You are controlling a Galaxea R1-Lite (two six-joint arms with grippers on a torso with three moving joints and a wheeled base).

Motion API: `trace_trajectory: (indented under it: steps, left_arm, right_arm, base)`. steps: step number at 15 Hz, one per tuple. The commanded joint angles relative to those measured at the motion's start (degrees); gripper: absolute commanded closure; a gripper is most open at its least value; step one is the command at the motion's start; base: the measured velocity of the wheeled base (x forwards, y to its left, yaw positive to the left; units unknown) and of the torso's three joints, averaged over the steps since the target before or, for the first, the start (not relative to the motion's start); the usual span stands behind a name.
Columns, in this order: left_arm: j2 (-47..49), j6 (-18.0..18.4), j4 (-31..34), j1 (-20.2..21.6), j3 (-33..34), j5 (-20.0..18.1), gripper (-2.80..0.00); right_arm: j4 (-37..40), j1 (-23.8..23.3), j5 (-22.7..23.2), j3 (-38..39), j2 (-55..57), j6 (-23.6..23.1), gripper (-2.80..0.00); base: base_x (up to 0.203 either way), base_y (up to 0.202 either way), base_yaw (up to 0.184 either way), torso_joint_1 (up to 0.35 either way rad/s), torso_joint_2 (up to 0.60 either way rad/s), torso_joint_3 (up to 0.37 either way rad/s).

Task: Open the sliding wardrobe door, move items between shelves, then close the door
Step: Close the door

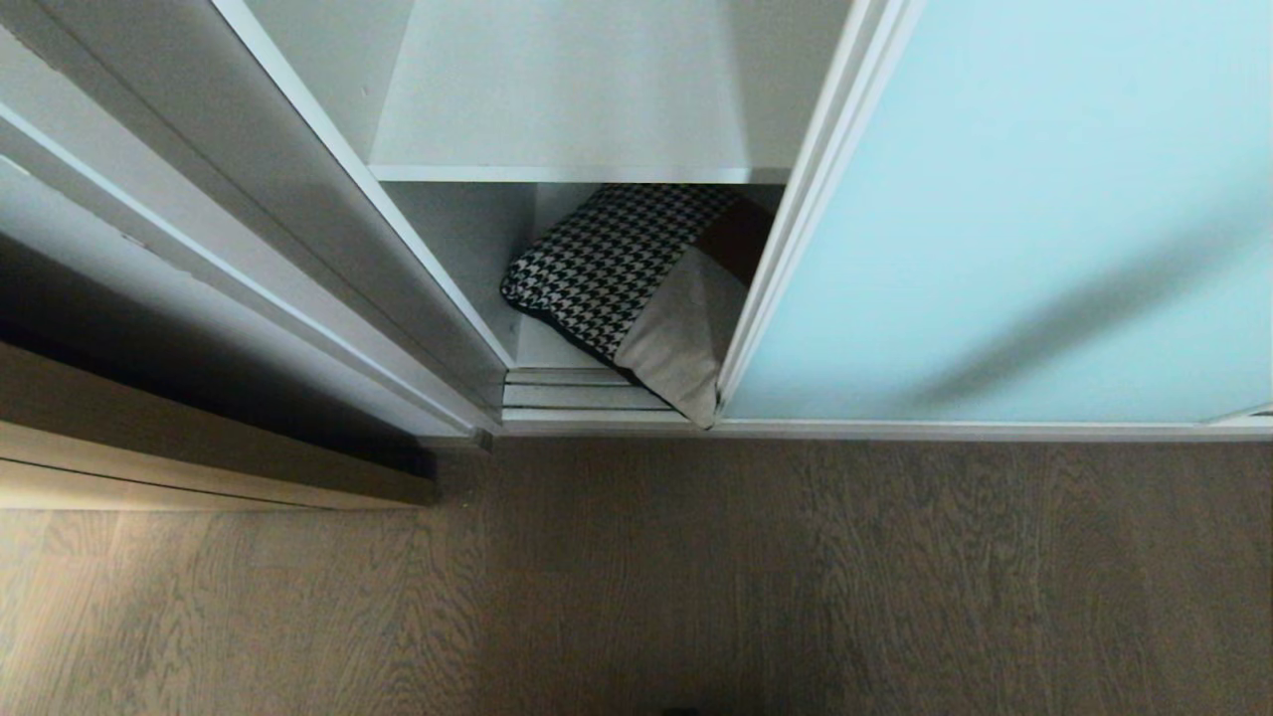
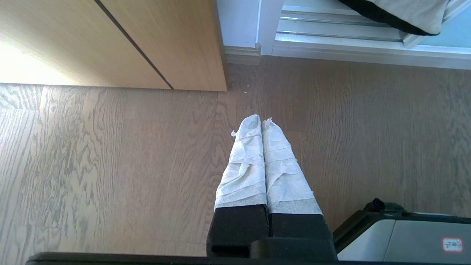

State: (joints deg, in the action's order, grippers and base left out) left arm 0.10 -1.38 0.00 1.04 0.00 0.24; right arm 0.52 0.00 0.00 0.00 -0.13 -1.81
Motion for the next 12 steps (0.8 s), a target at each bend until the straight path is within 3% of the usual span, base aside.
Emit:
trace_trajectory:
  steps: [1, 4, 8, 12]
  left_arm:
    - [0.08, -0.03, 0.00, 0.02, 0.09, 0.02, 0.00]
    - [0.08, -0.03, 0.00, 0.02, 0.09, 0.02, 0.00]
    - [0.08, -0.03, 0.00, 0.02, 0.09, 0.02, 0.00]
    - [0.08, -0.03, 0.00, 0.02, 0.09, 0.02, 0.00]
  right_arm:
    - [-0.15, 0.00, 0.34, 0.09, -0.04, -3.56, 0.00]
    - [-0.17, 0.00, 0.53, 0.09, -0.04, -4.92, 0.00]
    - [-0.26, 0.00, 0.00, 0.00, -0.04, 0.76, 0.00]
    - [-0.19, 0.00, 0.00, 0.07, -0.04, 0.85, 0.00]
  base:
    - [0.000, 0.000, 0.000, 0.000, 0.00, 0.000]
    - [0.000, 0.000, 0.000, 0.000, 0.00, 0.000]
    - [0.000, 0.000, 0.000, 0.000, 0.00, 0.000]
    - [0.000, 0.000, 0.000, 0.000, 0.00, 0.000]
